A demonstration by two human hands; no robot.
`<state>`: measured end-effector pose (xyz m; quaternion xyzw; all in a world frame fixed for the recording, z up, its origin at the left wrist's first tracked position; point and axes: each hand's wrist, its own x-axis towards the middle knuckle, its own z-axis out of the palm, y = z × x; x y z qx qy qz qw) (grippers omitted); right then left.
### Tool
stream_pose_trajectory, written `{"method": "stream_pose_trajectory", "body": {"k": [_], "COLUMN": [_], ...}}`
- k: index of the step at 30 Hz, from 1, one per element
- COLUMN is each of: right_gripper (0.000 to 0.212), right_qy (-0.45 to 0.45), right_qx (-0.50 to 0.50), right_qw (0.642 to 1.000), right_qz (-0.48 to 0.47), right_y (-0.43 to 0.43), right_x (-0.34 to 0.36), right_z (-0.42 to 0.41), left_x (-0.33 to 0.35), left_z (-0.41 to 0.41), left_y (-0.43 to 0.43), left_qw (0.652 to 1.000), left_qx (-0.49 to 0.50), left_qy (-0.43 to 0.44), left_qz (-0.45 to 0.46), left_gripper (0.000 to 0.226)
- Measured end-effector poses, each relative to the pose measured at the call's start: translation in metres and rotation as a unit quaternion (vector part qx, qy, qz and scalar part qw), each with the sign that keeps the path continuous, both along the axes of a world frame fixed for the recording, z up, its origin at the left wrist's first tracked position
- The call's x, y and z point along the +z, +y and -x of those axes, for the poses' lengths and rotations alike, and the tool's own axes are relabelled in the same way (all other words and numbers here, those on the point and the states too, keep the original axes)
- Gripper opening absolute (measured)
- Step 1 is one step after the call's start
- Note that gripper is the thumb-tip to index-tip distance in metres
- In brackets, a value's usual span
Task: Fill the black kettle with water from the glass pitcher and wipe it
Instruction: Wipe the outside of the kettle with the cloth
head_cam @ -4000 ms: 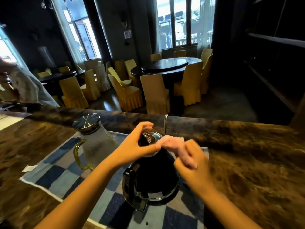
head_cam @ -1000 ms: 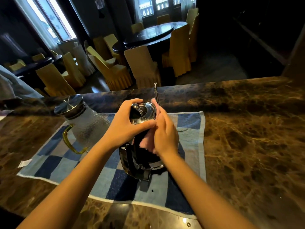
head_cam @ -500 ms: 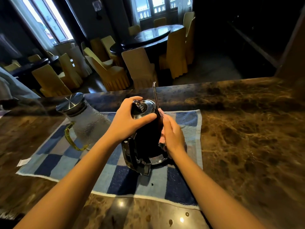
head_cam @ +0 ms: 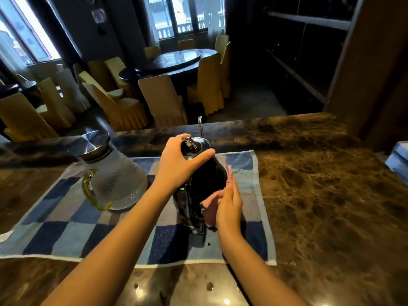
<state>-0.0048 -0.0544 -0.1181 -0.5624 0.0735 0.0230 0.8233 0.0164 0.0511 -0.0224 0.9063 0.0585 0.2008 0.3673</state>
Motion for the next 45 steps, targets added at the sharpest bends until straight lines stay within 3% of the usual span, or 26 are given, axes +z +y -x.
{"method": "stream_pose_trajectory", "body": {"k": [4, 8, 10, 13, 17, 24, 29, 31, 33, 34, 36, 39, 43, 45], "right_gripper": [0.037, 0.032, 0.023, 0.029, 0.039, 0.030, 0.024, 0.019, 0.023, 0.027, 0.034, 0.031, 0.031, 0.029], "right_qy": [0.048, 0.023, -0.040, -0.138, -0.171, -0.177, -0.113, -0.105, -0.100, -0.098, -0.093, -0.090, -0.026, -0.017], "right_qx": [0.012, 0.005, 0.037, 0.113, 0.122, 0.152, 0.126, 0.123, 0.133, 0.140, 0.158, 0.194, 0.212, 0.225], "right_qw": [0.989, 0.993, 0.996, 0.982, 0.957, 0.940, 0.967, 0.976, 0.981, 0.982, 0.982, 0.977, 0.977, 0.974], "right_qz": [-0.140, -0.116, -0.075, 0.060, 0.201, 0.251, 0.191, 0.146, 0.103, 0.084, 0.053, 0.025, -0.025, -0.014], "right_y": [-0.002, -0.006, -0.002, 0.020, 0.021, -0.020, -0.063, -0.085, -0.105, -0.113, -0.129, -0.151, -0.179, -0.195], "right_x": [0.010, 0.017, 0.022, 0.022, -0.008, -0.001, 0.005, 0.016, 0.030, 0.038, 0.057, 0.075, 0.081, 0.080], "right_z": [0.033, 0.058, 0.065, 0.072, 0.083, 0.077, 0.055, 0.044, 0.034, 0.030, 0.023, 0.011, -0.004, -0.011], "left_x": [-0.003, -0.010, -0.011, -0.012, -0.013, -0.012, -0.002, 0.006, 0.016, 0.021, 0.023, 0.002, -0.025, -0.031], "left_z": [0.003, -0.002, -0.005, -0.008, -0.006, -0.003, 0.003, 0.013, 0.035, 0.046, 0.061, 0.052, 0.033, 0.027], "left_y": [0.001, 0.006, 0.009, 0.012, 0.013, 0.013, 0.009, 0.002, -0.018, -0.033, -0.065, -0.101, -0.125, -0.134], "left_qw": [0.999, 1.000, 0.999, 0.999, 0.998, 0.999, 0.998, 0.990, 0.960, 0.948, 0.952, 0.953, 0.947, 0.951], "left_qx": [0.005, -0.010, -0.012, -0.023, -0.027, -0.039, 0.001, 0.016, -0.028, -0.067, -0.174, -0.293, -0.308, -0.297], "left_qy": [-0.028, -0.027, -0.031, -0.042, -0.050, -0.029, -0.034, -0.138, -0.276, -0.301, -0.242, -0.068, -0.090, -0.085], "left_qz": [0.014, 0.004, 0.001, -0.003, 0.001, 0.017, -0.044, -0.035, 0.047, 0.079, 0.074, -0.034, -0.002, 0.021], "left_gripper": [0.061, 0.053, 0.051, 0.049, 0.052, 0.062, 0.056, 0.050, 0.025, 0.016, 0.013, 0.029, 0.014, 0.018]}}
